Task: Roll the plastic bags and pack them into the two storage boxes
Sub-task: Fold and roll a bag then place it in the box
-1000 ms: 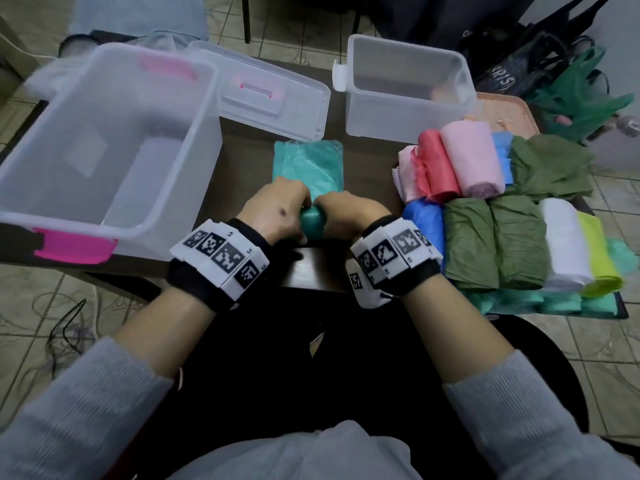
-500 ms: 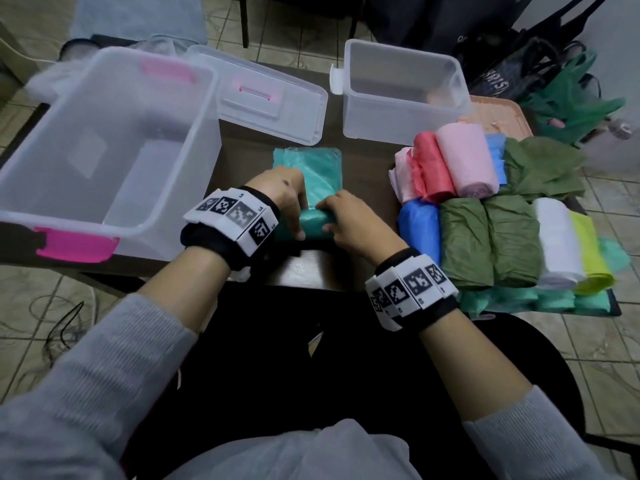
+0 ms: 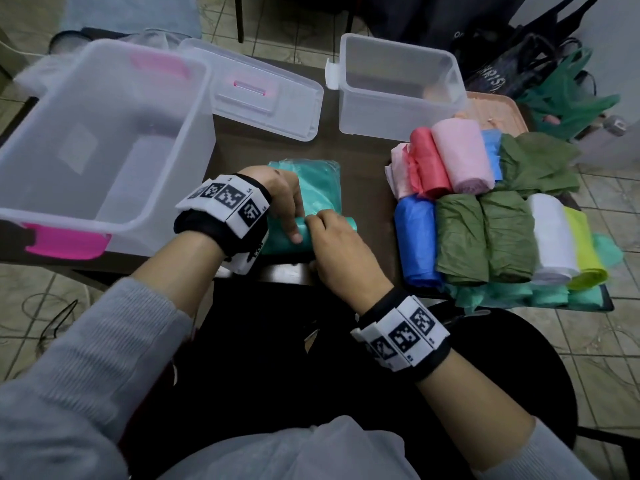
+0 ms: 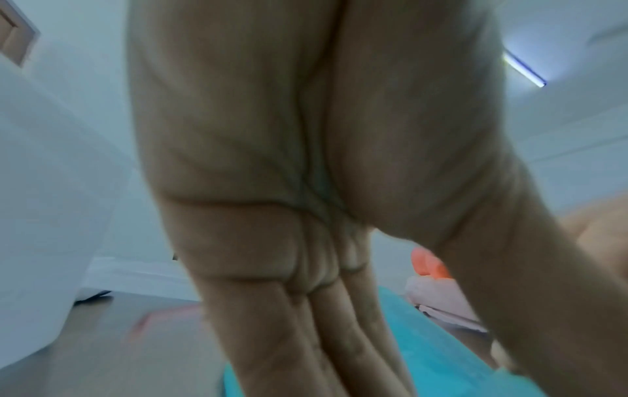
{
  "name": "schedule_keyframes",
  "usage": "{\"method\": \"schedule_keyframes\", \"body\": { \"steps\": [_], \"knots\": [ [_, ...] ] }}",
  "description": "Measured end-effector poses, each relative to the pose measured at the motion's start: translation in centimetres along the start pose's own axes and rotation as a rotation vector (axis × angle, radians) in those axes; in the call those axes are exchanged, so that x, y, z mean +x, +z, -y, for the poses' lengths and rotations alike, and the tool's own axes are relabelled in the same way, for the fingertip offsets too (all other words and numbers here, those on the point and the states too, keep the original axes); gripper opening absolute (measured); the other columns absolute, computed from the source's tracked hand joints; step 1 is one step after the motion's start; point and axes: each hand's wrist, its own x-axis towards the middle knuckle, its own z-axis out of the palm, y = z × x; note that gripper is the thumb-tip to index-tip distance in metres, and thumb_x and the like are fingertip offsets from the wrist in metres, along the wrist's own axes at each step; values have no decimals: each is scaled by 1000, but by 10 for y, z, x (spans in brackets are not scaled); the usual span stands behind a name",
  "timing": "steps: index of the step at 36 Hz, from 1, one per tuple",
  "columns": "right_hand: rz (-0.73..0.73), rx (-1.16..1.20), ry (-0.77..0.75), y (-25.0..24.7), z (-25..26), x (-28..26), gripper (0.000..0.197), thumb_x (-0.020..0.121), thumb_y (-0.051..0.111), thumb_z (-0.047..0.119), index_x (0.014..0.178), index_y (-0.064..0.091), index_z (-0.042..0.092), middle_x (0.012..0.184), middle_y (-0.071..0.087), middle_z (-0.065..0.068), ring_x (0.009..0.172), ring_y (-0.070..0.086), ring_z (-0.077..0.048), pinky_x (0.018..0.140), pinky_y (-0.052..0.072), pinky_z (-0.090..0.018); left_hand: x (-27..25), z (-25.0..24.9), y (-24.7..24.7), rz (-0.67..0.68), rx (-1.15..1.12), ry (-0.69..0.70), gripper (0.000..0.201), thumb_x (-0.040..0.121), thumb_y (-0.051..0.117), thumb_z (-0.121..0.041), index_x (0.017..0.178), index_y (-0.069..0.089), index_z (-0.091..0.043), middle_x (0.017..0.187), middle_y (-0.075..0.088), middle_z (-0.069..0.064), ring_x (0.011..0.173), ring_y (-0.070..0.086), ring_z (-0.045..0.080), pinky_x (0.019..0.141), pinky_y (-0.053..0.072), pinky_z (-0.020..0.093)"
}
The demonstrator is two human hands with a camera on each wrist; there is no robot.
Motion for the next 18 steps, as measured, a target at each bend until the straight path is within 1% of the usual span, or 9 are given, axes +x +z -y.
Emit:
{"method": "schedule_keyframes", "body": {
  "steps": [2, 4, 5, 7, 10, 12, 14, 16, 18],
  "knots": [
    [-6, -22, 24, 3, 2, 2, 35, 96, 37, 8, 131, 40, 5, 127, 43, -12, 121, 41, -28, 100, 30, -33, 1, 3, 0, -11, -60, -3, 70, 55, 89, -37, 119, 62, -29, 114, 66, -3, 103, 62, 16, 96, 47, 31],
    [-11, -35, 44, 5, 2, 5, 34, 99, 32, 10, 131, 40, 5, 127, 44, -13, 121, 41, -29, 103, 28, -35, 0, 7, 1, -58, -119, 6, 63, 55, 89, -35, 112, 63, -28, 113, 66, 0, 104, 61, 17, 98, 46, 32],
    [-6, -39, 52, 5, 3, 7, 34, 99, 31, 10, 131, 41, 5, 126, 45, -13, 121, 41, -29, 104, 27, -36, -1, 9, 2, -86, -143, 20, 57, 57, 89, -33, 107, 64, -27, 110, 66, -2, 103, 60, 15, 97, 46, 31],
    [12, -53, 57, 3, 2, 13, 33, 98, 31, 8, 129, 42, 6, 125, 46, -13, 120, 43, -29, 105, 26, -37, -4, 11, 4, -159, -167, 57, 45, 61, 87, -32, 100, 66, -25, 102, 62, -4, 97, 57, 12, 87, 44, 25],
    [82, -59, 55, -5, -1, 24, 35, 94, 37, 4, 129, 43, 5, 126, 46, -13, 119, 45, -29, 102, 30, -37, -10, 12, 10, -300, -178, 95, 32, 68, 84, -29, 95, 69, -23, 91, 58, -6, 88, 53, 9, 76, 38, 22],
    [147, -34, 71, -10, -5, 34, 36, 91, 43, 2, 127, 45, 4, 126, 46, -15, 118, 47, -32, 97, 35, -38, -12, 12, 15, -367, -187, 106, 24, 74, 79, -22, 97, 72, -16, 85, 60, -5, 85, 54, 9, 75, 40, 22],
    [220, 18, 91, -14, -9, 46, 35, 88, 48, 3, 123, 48, 3, 124, 46, -16, 116, 49, -35, 94, 39, -42, -14, 10, 20, -424, -173, 104, 18, 79, 73, -18, 96, 73, -10, 88, 67, 0, 84, 57, 12, 76, 47, 26],
    [286, 44, 90, -17, -12, 56, 34, 87, 54, 7, 121, 51, 3, 123, 50, -17, 113, 52, -35, 91, 43, -38, -14, 7, 26, -451, -139, 89, 22, 78, 72, -21, 95, 72, -8, 95, 70, 9, 85, 62, 21, 80, 53, 35],
    [334, 53, 83, -22, -16, 65, 33, 86, 59, 13, 118, 55, 4, 119, 56, -15, 109, 55, -31, 81, 43, -32, -16, 4, 30, -435, -91, 60, 35, 71, 79, -29, 98, 70, -8, 95, 67, 11, 87, 62, 27, 79, 54, 39]
  ]
}}
